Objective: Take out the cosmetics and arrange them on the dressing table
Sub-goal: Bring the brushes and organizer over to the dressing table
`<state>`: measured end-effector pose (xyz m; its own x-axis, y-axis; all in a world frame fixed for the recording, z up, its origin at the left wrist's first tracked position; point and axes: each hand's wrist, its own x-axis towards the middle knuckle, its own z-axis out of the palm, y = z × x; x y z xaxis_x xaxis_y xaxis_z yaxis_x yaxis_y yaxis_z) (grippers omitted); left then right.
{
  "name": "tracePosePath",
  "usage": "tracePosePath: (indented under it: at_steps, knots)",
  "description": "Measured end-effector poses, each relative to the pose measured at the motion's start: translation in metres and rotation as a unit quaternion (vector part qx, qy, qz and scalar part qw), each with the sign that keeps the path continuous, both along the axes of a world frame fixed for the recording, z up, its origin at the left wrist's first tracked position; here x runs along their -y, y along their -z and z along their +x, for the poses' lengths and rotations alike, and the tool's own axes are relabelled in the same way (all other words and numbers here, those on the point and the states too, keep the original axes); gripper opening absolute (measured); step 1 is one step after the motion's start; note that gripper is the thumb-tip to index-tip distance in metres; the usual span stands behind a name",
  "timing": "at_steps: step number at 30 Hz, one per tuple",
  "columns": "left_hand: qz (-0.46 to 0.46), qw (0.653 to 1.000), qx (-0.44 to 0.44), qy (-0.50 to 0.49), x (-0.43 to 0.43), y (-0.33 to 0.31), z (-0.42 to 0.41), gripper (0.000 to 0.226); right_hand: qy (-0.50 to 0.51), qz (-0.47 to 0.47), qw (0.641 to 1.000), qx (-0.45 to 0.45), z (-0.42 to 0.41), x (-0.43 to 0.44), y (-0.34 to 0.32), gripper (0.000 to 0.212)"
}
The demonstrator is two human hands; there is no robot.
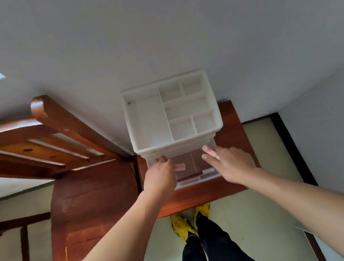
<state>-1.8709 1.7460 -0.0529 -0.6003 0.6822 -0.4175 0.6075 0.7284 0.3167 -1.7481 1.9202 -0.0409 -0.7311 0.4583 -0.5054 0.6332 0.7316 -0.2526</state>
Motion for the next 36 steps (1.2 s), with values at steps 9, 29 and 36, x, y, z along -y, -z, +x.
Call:
tracePosePath:
  at_steps: [9, 29, 36]
  knots:
    - [-0.132, 0.982, 0.016, 0.133, -0.043, 0.036, 0.005, 0.038, 0.231, -0.119, 0.96, -0.109, 0.061, -0.023, 0.028, 0.03]
    - [-0.103, 0.972, 0.165, 0.13, -0.076, 0.038, 0.024, 0.006, 0.575, -0.347, 0.735, -0.092, 0.066, 0.006, 0.05, 0.018]
    - [-0.113, 0.96, 0.208, 0.153, -0.072, 0.04, 0.015, 0.009, 0.647, -0.386, 0.65, -0.094, 0.048, 0.01, 0.039, 0.021]
